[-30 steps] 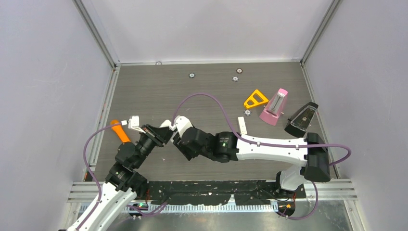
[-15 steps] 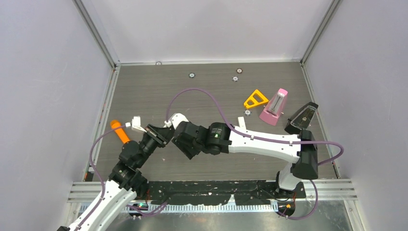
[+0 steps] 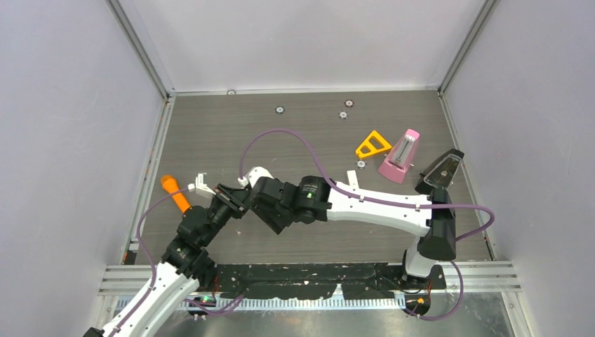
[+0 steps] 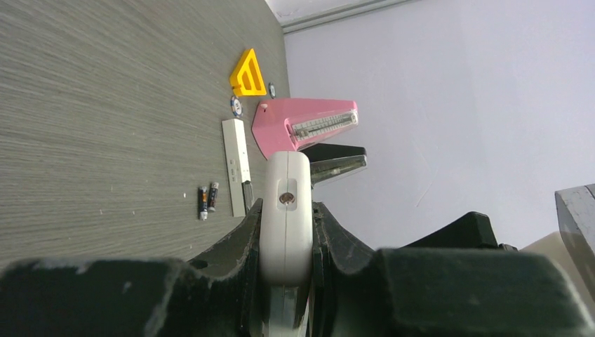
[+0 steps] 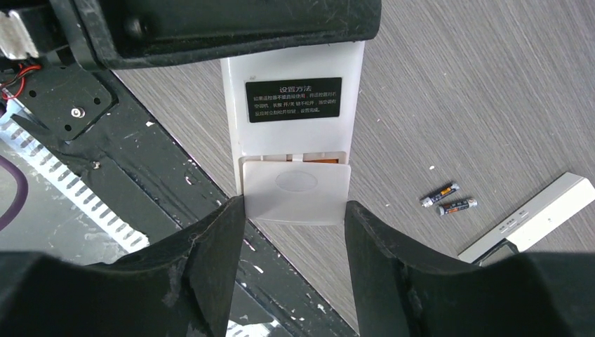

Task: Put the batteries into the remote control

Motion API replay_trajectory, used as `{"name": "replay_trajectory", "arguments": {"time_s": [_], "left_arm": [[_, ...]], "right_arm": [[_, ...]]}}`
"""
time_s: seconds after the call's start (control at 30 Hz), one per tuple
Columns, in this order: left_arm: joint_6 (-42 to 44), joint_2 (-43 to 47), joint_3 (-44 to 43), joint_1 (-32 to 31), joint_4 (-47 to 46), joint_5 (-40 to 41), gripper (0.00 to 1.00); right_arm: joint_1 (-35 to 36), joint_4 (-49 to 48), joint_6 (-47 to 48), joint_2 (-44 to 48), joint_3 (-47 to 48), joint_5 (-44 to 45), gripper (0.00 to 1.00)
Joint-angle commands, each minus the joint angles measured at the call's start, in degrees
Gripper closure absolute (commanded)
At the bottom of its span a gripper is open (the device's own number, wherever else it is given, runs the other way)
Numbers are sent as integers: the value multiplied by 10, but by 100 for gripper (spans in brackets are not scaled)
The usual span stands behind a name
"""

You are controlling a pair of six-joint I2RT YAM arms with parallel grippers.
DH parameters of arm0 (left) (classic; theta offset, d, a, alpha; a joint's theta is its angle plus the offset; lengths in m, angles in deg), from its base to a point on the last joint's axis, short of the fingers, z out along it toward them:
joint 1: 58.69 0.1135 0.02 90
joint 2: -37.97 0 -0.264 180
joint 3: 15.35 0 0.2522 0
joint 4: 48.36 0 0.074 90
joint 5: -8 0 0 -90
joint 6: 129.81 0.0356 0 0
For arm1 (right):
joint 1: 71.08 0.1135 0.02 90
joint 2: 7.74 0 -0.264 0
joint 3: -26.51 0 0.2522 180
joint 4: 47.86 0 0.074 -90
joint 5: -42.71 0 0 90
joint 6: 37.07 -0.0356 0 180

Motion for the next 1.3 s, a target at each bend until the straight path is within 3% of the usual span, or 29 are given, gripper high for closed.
{"name": "replay_trajectory", "arguments": {"time_s": [0.0, 0.1, 0.37, 0.53, 0.7, 0.83, 0.97, 1.13, 1.27], "left_arm": [[-98, 1, -14, -8, -117, -54, 100], [-108, -2, -9, -8, -132, -56, 100], [-105, -1, -9, -8, -128, -51, 100], [-22, 10, -25, -8, -50, -12, 100], [44, 29, -22, -8, -3, 17, 100], [47, 38, 4, -8, -10, 37, 100], [41, 46, 15, -7, -3, 41, 100], [47, 55, 13, -7, 37, 64, 100], [48, 56, 15, -7, 43, 71, 100]], "right_arm": [[2, -85, -20, -16, 26, -30, 38], [0, -85, -19, -12, 21, -32, 31], [-7, -85, -29, -16, 15, -36, 32], [-10, -95, -47, -5, 4, -23, 31], [-18, -123, -89, 43, -55, 6, 27], [-28, -146, -139, 101, -138, 20, 26], [-29, -192, -80, 136, -238, 10, 19], [-30, -275, -3, 177, -346, -33, 1], [-30, -333, 42, 190, -389, -78, 2]]}}
